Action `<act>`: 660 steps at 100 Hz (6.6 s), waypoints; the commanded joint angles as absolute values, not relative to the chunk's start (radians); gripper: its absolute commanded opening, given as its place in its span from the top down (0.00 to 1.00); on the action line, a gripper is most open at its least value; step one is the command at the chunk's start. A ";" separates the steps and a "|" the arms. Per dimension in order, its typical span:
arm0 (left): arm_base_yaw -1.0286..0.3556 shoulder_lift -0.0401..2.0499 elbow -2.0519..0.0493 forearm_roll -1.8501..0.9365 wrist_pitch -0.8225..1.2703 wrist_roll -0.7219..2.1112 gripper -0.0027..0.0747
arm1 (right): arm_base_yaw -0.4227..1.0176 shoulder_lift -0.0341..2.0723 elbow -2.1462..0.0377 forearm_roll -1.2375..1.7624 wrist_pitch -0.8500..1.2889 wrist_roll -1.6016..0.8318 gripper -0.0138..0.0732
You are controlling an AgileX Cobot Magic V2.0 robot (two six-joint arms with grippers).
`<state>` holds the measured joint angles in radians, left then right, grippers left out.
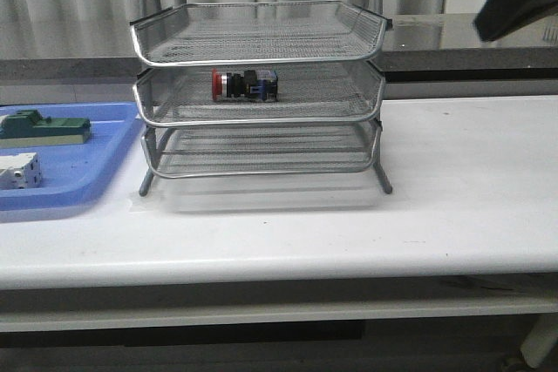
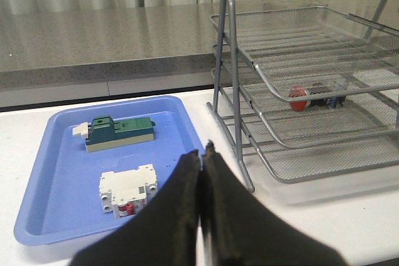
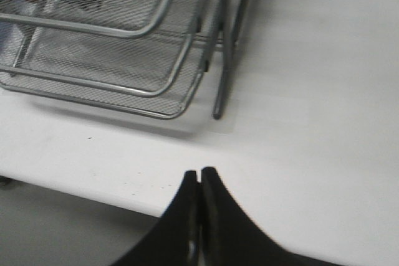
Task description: Place button on rack with both arms
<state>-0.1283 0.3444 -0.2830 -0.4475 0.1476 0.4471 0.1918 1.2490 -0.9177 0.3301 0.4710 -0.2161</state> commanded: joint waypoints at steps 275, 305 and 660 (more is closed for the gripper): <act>-0.127 0.352 -0.313 -0.463 0.080 0.440 0.99 | 0.100 -0.030 0.008 0.019 0.047 0.072 0.92; -0.127 0.352 -0.313 -0.463 0.080 0.440 0.99 | 0.100 -0.030 0.008 0.010 0.005 0.072 0.92; -0.009 -0.036 0.053 0.000 -0.073 -0.031 0.99 | 0.100 -0.030 0.008 0.010 0.005 0.072 0.92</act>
